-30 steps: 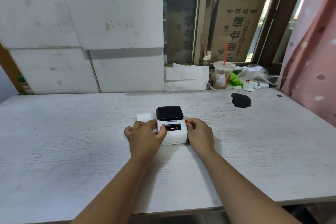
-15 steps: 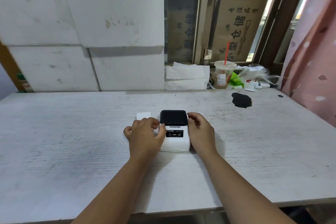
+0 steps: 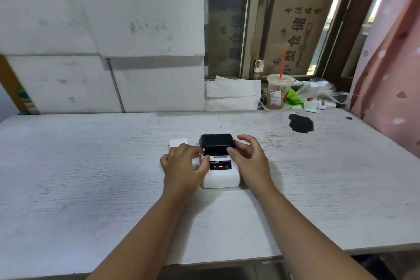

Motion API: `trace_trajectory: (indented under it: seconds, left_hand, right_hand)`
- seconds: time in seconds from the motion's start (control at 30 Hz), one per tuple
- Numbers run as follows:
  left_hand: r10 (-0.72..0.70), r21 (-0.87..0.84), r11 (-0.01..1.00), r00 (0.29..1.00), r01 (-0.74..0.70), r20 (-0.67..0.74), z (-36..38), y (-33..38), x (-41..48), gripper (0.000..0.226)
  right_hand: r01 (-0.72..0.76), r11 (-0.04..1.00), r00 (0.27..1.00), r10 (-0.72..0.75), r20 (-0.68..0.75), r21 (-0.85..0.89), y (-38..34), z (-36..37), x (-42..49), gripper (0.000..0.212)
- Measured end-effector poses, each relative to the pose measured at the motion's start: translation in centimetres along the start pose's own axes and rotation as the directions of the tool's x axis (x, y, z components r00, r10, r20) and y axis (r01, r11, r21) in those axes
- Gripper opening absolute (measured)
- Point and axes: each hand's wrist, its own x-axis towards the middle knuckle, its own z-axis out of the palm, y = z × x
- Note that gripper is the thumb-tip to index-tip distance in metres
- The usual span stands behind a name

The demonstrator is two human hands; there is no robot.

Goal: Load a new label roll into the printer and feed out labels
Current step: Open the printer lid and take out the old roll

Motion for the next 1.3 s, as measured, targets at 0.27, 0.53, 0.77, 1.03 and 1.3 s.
trace_trajectory:
  seconds: [0.27, 0.53, 0.77, 1.03, 1.3]
  left_hand:
    - [0.045, -0.028, 0.999, 0.999, -0.044, 0.023, 0.0, -0.2, -0.1, 0.042]
    - [0.099, -0.039, 0.994, 0.994, -0.097, 0.047, 0.4, -0.4, -0.1, 0.024]
    - [0.101, -0.093, 0.991, 0.992, -0.094, 0.074, 0.4, -0.2, 0.1, 0.027]
    - [0.105, -0.092, 0.991, 0.992, -0.098, 0.075, 0.6, -0.4, 0.2, 0.037]
    - [0.187, 0.03, 0.981, 0.97, -0.194, 0.155, 0.1, 0.5, 0.0, 0.032]
  right_hand:
    - [0.074, 0.99, 0.996, -0.08, -0.043, -0.122, 0.0, -0.1, 0.0, 0.028]
    - [0.089, 0.996, 0.994, -0.088, 0.06, -0.029, 0.1, 0.1, 0.1, 0.036]
    - [0.08, 0.996, 0.991, -0.077, 0.109, -0.027, -0.1, -0.1, 0.0, 0.056]
    - [0.096, 0.992, 0.994, -0.09, 0.067, -0.082, 0.1, 0.0, 0.0, 0.034]
    - [0.116, 0.948, 0.992, -0.096, 0.081, -0.297, -1.1, 0.1, 1.1, 0.02]
